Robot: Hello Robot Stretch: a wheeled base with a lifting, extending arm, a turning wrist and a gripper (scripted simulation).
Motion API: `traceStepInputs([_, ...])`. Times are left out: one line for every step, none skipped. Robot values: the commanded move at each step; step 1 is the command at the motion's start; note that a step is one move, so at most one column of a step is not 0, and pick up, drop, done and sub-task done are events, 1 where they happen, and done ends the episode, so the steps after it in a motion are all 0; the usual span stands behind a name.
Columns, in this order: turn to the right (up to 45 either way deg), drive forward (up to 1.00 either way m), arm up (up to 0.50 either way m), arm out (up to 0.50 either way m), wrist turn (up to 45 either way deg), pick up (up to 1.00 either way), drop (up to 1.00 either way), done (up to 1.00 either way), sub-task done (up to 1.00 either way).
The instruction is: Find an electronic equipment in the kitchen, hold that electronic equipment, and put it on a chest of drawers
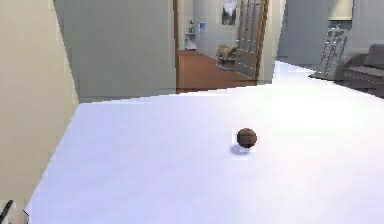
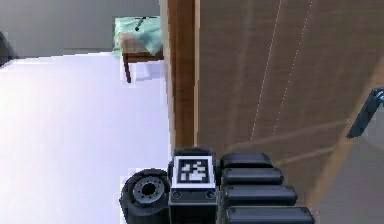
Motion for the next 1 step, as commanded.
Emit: traceStepInputs([0.0,1.0,0.0,0.0,0.0,0.0,0.0,0.0,0.0])
